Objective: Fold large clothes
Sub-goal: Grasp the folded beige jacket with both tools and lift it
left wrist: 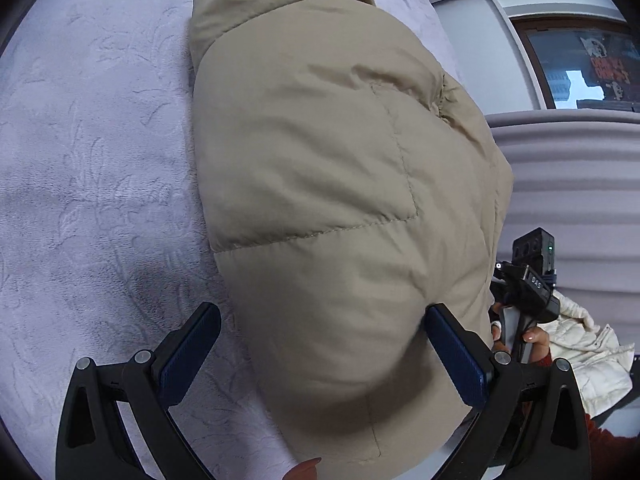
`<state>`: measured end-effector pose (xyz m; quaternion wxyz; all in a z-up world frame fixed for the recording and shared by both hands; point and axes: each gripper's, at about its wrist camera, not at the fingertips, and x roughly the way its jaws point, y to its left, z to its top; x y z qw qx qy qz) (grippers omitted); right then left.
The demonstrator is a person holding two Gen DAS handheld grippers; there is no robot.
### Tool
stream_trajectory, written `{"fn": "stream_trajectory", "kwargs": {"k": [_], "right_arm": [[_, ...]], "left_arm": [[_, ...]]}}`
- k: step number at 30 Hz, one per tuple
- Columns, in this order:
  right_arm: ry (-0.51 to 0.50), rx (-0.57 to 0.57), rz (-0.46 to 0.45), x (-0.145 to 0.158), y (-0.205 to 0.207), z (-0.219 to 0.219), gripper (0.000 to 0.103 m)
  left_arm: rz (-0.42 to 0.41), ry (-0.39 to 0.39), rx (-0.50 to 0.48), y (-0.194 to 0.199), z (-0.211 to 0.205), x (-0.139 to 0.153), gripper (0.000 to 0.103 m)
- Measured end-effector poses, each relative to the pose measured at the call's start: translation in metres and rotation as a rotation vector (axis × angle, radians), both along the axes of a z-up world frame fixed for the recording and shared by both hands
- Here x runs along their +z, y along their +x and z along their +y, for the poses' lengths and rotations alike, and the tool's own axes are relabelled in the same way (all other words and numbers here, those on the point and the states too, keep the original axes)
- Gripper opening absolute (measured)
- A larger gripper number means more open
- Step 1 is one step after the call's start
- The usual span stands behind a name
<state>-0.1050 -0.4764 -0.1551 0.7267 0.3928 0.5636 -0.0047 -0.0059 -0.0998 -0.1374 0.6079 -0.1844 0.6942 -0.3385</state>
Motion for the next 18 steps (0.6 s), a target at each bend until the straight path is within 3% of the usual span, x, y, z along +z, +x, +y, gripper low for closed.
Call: {"fn": "stream_trajectory", "kwargs": {"k": [4,7,8,9,12,14,18], "right_arm": [[0.129,0.007,-0.009,-0.020,0.013,-0.005,0.089],[0.297,-0.001,-0.067,-0.028,0.018,-0.005,0.090],[0.359,-0.011,-0.098,-0.029,0.018,-0.005,0.093],[0.402,-0.023,-0.130,-0.029,0.018,-0.006,0.103],[0.501,-0.056,-0.205,-0.025,0.018,-0.009,0.103],[0.474,-0.006,-0.204,-0.019,0.024,-0.005,0.103],[0.311,0.155,-0.115,-0.013,0.046,0.016,0.103]], "left_arm": [[0.033,-0.053,0.009,0.005,-0.003,-0.012,0.103],[0.055,-0.084,0.016,0.010,-0.002,-0.019,0.103],[0.059,-0.092,0.016,0.011,0.000,-0.022,0.103],[0.062,-0.098,0.014,0.011,0.000,-0.024,0.103],[0.065,-0.102,0.011,0.011,-0.003,-0.029,0.103],[0.046,-0.091,0.003,0.010,0.001,-0.029,0.103],[-0.045,-0.016,-0.039,0.006,-0.012,-0.019,0.103]]}}
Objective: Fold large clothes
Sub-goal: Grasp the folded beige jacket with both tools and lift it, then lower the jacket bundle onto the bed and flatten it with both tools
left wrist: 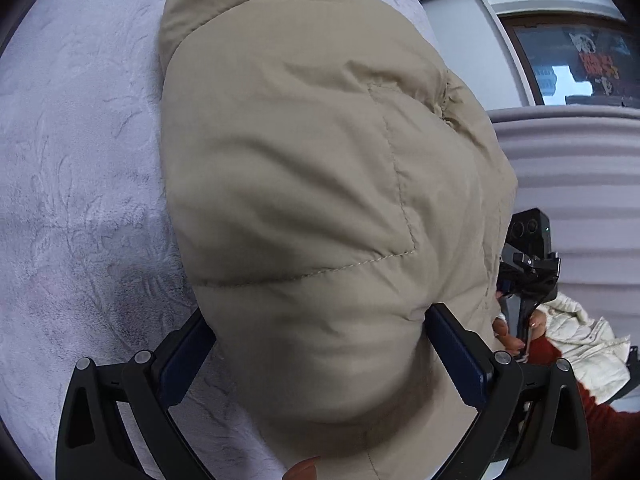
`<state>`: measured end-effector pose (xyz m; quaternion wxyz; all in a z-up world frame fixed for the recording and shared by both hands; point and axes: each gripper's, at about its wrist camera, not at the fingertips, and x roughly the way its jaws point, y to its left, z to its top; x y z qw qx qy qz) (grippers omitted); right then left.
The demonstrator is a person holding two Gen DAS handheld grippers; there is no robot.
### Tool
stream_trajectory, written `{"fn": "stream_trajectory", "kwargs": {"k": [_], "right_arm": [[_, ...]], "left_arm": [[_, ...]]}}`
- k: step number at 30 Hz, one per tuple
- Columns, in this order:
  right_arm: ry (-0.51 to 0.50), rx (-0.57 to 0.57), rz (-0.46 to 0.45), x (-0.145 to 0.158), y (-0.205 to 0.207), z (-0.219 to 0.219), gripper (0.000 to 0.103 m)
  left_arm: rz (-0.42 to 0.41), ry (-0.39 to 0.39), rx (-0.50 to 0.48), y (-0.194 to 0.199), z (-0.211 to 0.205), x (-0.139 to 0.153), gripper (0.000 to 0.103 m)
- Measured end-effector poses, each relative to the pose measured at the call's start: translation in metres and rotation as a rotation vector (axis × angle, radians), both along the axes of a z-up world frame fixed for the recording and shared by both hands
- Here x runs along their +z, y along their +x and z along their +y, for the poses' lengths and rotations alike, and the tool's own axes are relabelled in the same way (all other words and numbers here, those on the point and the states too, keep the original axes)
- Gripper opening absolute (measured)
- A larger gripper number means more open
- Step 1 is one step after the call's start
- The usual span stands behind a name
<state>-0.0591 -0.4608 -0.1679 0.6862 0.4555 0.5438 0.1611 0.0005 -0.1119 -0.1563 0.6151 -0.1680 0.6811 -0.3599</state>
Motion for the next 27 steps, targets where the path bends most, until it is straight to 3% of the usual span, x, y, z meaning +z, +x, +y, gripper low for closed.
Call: {"fn": "stream_trajectory", "kwargs": {"k": [3,8,12,15,17,19,21,27], "right_arm": [[-0.085,0.099,0.042,-0.004,0.017,0.016,0.103],[-0.090,0.116,0.081,-0.016,0.032,0.022,0.103],[-0.080,0.076,0.110,-0.020,0.029,0.018,0.103],[-0.071,0.044,0.149,-0.026,0.025,0.017,0.102],[-0.060,0.035,0.151,-0.024,0.024,0.018,0.092],[-0.043,0.027,0.125,-0.016,0.021,0.020,0.073],[-0.043,0.020,0.100,-0.007,0.017,0.023,0.061],[-0.027,-0.009,0.038,0.018,0.013,0.042,0.056]], "left_arm": [[-0.013,0.038,-0.021,0.000,-0.010,0.001,0.103],[0.088,0.005,0.020,0.001,-0.012,-0.013,0.103],[0.053,0.039,0.022,-0.005,-0.019,-0.007,0.103],[-0.004,0.083,0.020,-0.010,-0.029,0.014,0.094],[-0.051,0.106,0.014,-0.014,-0.031,0.023,0.082],[-0.089,0.114,0.001,-0.015,-0.032,0.032,0.076],[-0.122,0.113,-0.013,-0.019,-0.034,0.042,0.072],[-0.202,0.101,-0.021,-0.019,-0.017,0.064,0.071]]}}
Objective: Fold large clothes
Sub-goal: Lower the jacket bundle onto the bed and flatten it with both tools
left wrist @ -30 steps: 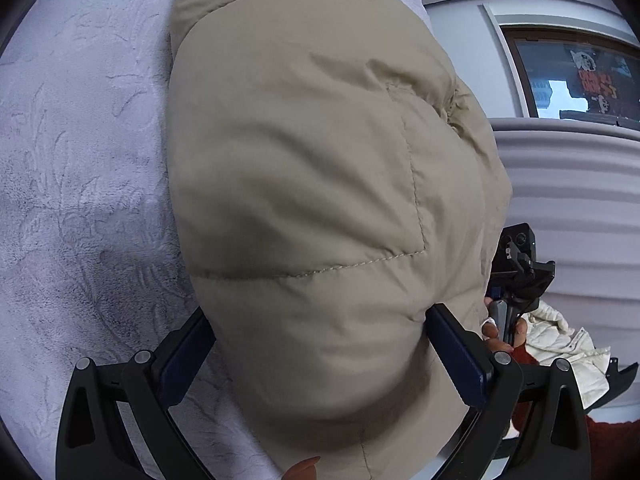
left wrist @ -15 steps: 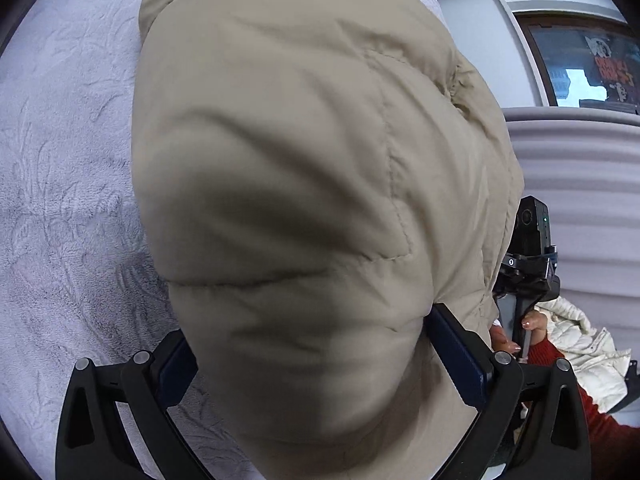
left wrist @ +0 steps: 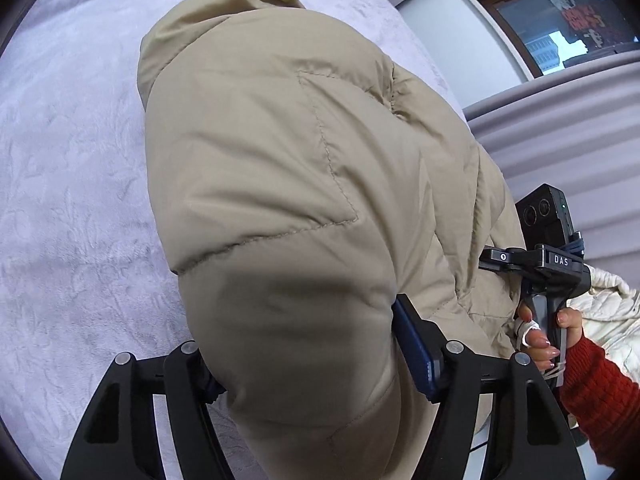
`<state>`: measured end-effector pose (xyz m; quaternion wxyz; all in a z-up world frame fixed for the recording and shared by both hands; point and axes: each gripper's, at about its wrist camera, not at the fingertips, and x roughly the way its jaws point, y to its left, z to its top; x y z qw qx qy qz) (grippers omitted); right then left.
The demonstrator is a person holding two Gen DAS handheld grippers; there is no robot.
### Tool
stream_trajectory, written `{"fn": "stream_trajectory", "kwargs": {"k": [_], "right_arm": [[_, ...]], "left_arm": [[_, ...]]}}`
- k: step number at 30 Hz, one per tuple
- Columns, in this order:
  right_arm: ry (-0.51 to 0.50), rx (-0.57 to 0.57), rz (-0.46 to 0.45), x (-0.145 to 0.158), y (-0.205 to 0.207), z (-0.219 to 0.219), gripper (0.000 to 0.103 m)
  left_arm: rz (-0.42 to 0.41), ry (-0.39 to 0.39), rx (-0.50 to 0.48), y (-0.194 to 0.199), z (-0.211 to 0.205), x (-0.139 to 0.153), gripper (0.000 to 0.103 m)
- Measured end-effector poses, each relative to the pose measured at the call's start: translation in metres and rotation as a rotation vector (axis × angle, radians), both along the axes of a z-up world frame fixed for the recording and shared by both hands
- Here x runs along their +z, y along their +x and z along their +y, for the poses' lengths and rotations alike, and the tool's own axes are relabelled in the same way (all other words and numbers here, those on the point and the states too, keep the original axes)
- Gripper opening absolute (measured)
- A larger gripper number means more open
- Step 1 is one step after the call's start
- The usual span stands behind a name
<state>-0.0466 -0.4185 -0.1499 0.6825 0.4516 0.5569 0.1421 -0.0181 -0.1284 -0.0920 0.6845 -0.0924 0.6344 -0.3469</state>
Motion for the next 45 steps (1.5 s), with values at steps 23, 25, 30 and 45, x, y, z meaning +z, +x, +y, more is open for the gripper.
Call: {"fn": "stream_trajectory", "kwargs": {"k": [23,25,30,45], "right_arm": [[0.120,0.160,-0.130,-0.004,0.117,0.175,0.056],[0.119,0.168,-0.128,-0.009,0.125,0.186,0.056],[0.110,0.167,-0.093,-0.027,0.132,0.197,0.056],[-0.274,0.099,-0.080,0.023,0.093,0.179,0.060]], "left_arm": [[-0.148,0.096,0.309,0.073,0.240,0.034,0.071],[-0.157,0.118,0.326,0.079,0.253,0.024,0.071],[-0.153,0.160,0.367,0.093,0.280,-0.005,0.071],[-0.328,0.284,0.462,0.102,0.286,0.015,0.075]]}}
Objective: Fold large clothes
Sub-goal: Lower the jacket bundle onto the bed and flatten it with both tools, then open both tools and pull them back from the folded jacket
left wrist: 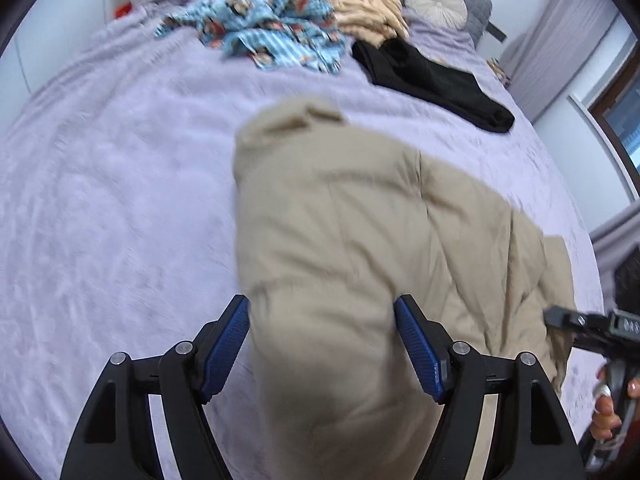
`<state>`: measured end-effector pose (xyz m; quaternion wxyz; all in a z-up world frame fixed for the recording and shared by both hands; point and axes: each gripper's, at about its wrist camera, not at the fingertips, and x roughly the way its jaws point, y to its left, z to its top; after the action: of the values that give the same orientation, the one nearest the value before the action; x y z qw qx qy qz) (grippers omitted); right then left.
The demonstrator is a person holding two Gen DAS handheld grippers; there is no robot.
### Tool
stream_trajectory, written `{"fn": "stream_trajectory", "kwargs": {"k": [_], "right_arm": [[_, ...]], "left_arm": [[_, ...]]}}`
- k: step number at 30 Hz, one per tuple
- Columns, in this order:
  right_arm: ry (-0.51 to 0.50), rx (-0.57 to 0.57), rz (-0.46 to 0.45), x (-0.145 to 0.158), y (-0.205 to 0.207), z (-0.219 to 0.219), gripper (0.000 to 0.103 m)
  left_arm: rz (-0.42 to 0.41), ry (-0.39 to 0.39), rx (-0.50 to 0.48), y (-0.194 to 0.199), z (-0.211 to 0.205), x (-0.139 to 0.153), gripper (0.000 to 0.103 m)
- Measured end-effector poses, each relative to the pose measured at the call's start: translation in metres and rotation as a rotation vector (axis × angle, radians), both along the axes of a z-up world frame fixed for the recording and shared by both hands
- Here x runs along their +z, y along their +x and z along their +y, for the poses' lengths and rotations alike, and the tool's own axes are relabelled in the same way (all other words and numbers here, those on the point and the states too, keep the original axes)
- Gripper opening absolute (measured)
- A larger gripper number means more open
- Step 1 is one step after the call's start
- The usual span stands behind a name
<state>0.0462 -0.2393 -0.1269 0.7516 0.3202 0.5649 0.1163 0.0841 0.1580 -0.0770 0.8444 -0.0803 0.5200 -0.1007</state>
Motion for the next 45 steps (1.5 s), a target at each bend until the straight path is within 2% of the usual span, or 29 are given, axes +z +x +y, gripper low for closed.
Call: {"fn": "stream_trajectory", "kwargs": {"k": [2,4,5,7,9,12,14,15,17,18,23,26,32,38,45], "right_arm": [[-0.133,-0.017,-0.076,0.026,-0.011,-0.001,0.060],[-0.258,-0.031,-0.191,0.058,-0.019,0.002,0.059],[-0.286,-0.032,-0.243,0.072,-0.021,0.001,0.059],[-0.255,-0.010,-0.289,0.086,-0.004,0.006,0.059],[-0.175,0.045,-0.262,0.086,0.016,0.027,0.059],[-0.187,0.076,-0.207,0.065,0.052,0.063,0.058],[-0.179,0.062,-0.170,0.056,0.066,0.081,0.043],[-0.205,0.051,-0.151,0.057,0.071,0.092,0.029],[-0.326,0.019,-0.116,0.042,0.075,0.092,0.026],[-0.350,-0.005,-0.086,0.032,0.078,0.090,0.023],[-0.349,-0.071,0.065,-0.012,0.069,0.061,0.019],[-0.354,-0.057,0.072,-0.023,0.068,0.061,0.019],[-0.373,-0.038,0.069,-0.021,0.067,0.066,0.019],[-0.340,-0.037,0.057,-0.011,0.058,0.060,0.020],[-0.350,0.005,0.014,0.014,0.033,0.070,0.020]], "left_arm": [[-0.034,0.025,0.029,0.011,0.006,0.008,0.075],[-0.039,0.028,0.053,0.027,0.009,0.008,0.075],[-0.037,0.028,0.057,0.033,0.012,0.006,0.075],[-0.016,0.057,0.055,0.044,0.008,-0.006,0.075],[0.008,0.052,0.048,0.050,0.003,-0.016,0.075],[0.009,0.056,0.020,0.051,-0.016,-0.018,0.075],[0.003,0.076,-0.006,0.051,-0.032,-0.018,0.075],[-0.002,0.093,-0.024,0.051,-0.042,-0.019,0.075],[-0.010,0.122,-0.056,0.049,-0.057,-0.023,0.075],[-0.014,0.139,-0.074,0.049,-0.064,-0.025,0.076],[-0.019,0.179,-0.113,0.044,-0.083,-0.032,0.076],[-0.025,0.203,-0.118,0.042,-0.087,-0.032,0.076],[-0.031,0.227,-0.117,0.028,-0.080,-0.014,0.076],[-0.037,0.232,-0.099,-0.002,-0.059,0.008,0.076],[-0.006,0.246,-0.074,-0.036,-0.042,0.014,0.076]]}}
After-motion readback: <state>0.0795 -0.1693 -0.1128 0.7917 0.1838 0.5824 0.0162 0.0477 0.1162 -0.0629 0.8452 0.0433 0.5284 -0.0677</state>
